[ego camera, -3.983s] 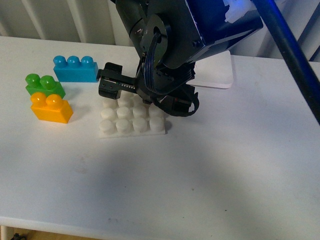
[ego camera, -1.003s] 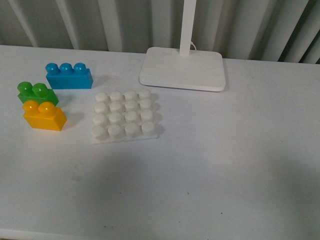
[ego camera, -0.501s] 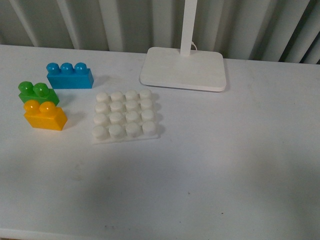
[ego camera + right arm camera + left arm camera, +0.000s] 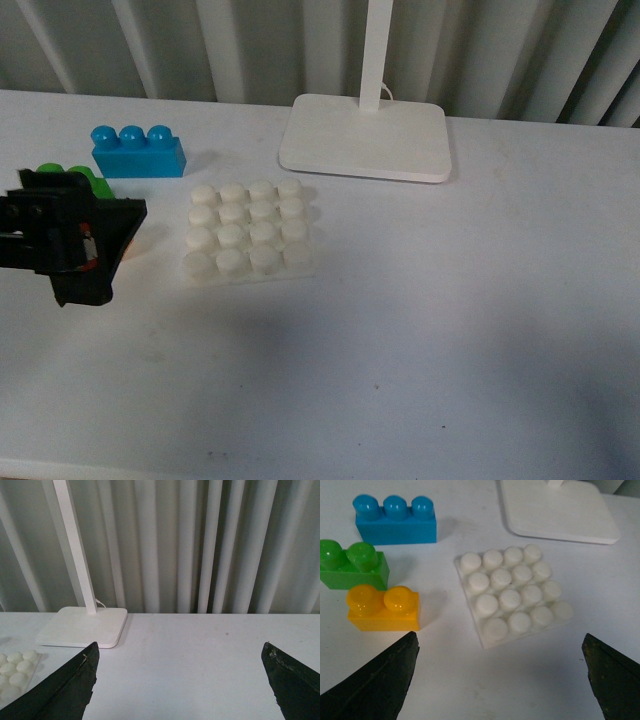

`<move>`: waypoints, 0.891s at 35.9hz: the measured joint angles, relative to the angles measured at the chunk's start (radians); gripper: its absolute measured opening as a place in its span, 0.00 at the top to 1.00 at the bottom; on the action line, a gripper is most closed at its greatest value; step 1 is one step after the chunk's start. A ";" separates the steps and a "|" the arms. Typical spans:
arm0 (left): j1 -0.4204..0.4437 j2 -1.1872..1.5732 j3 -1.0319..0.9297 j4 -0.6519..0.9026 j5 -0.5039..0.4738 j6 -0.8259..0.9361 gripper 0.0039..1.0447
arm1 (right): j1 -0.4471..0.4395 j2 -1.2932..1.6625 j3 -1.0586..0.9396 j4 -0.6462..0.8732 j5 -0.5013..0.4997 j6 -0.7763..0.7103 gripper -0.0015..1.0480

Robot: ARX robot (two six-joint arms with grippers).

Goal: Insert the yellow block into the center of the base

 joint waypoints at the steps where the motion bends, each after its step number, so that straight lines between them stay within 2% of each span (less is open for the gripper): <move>1: 0.006 0.026 0.010 0.005 0.002 0.006 0.06 | 0.000 0.000 0.000 0.000 0.000 0.000 0.09; 7: 0.066 0.200 0.105 0.042 0.016 0.083 0.06 | 0.000 0.000 0.000 0.000 0.000 0.000 0.09; 17: 0.159 0.299 0.204 0.031 0.020 0.227 0.06 | 0.000 0.000 0.000 0.000 0.000 0.000 0.09; 32: 0.227 0.388 0.288 -0.007 0.045 0.288 0.06 | 0.000 0.000 0.000 0.000 0.000 0.000 0.09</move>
